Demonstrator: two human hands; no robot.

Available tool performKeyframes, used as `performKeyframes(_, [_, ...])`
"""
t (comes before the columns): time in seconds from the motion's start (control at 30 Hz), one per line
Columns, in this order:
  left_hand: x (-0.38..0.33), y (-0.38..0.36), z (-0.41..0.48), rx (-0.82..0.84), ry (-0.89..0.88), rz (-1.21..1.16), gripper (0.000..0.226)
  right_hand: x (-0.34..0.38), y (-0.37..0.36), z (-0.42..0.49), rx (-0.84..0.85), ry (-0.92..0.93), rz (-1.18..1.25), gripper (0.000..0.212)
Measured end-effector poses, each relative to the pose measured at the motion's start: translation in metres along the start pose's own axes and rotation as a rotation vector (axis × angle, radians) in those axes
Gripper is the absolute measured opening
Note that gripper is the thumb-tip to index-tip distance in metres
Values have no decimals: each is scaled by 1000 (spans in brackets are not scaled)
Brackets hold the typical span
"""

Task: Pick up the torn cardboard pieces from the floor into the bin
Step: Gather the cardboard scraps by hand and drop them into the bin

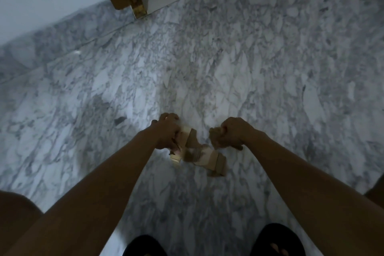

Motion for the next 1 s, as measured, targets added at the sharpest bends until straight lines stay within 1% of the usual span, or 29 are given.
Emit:
performKeyframes(0.07, [-2, -4, 2, -66, -32, 104, 34, -4, -4, -1, -99, -80, -65, 32])
performKeyframes(0.13, [-4, -6, 3, -141, -70, 178, 41, -3, -11, 0, -177, -110, -66, 39])
performKeyframes(0.17, [-4, -6, 4, -166, -79, 198, 45, -1, -15, 1, -203, -116, -58, 39])
performKeyframes(0.23, [0, -7, 5, -193, -76, 184, 48, 1, -17, 0, -263, -144, -4, 37])
performKeyframes(0.27, [1, -6, 4, -205, -75, 175, 48, 1, -16, -2, -284, -158, 68, 39])
performKeyframes(0.33, [1, 1, 0, -240, -89, 157, 46, 2, -17, -2, -281, -176, 212, 44])
performKeyframes(0.4, [3, 8, -6, -256, -108, 77, 46, 7, -16, -2, -279, -183, 228, 42])
performKeyframes(0.5, [17, 16, -13, -185, -25, -269, 51, 10, -13, -2, -282, -214, 156, 44])
performKeyframes(0.53, [22, 19, -15, -160, 8, -340, 51, 10, -11, -2, -280, -220, 147, 45])
performKeyframes(0.57, [25, 22, -17, -135, 32, -348, 46, 10, -9, -3, -268, -222, 140, 44])
performKeyframes(0.63, [31, 26, -20, -81, 71, -309, 29, 10, -8, -5, -228, -206, 142, 42])
performKeyframes(0.7, [35, 27, -24, -7, 95, -298, 27, 9, -6, -8, -211, -180, 209, 43])
performKeyframes(0.77, [35, 23, -29, 75, 101, -296, 26, 6, 8, -13, -213, -158, 319, 37])
performKeyframes(0.8, [34, 19, -31, 115, 102, -278, 22, 4, 15, -14, -187, -132, 349, 29])
performKeyframes(0.83, [32, 15, -32, 146, 94, -246, 20, 4, 23, -18, -127, -88, 360, 22])
performKeyframes(0.87, [30, 9, -32, 168, 87, -211, 22, 9, 27, -22, -29, -28, 351, 18])
performKeyframes(0.93, [27, -3, -26, 186, 85, -149, 22, 19, 23, -30, 172, 42, 260, 18])
performKeyframes(1.0, [21, -10, -19, 162, 57, -94, 26, 33, -2, -34, 330, 45, 141, 24])
Point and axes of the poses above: each hand's wrist, its own z-axis towards the middle knuckle, its own y-axis out of the back of the hand, x = y × z, the point moved 8 cm from there along z, towards the middle knuckle, and after that the axes turned 12 degrees about -z, right-handed, at the moved point
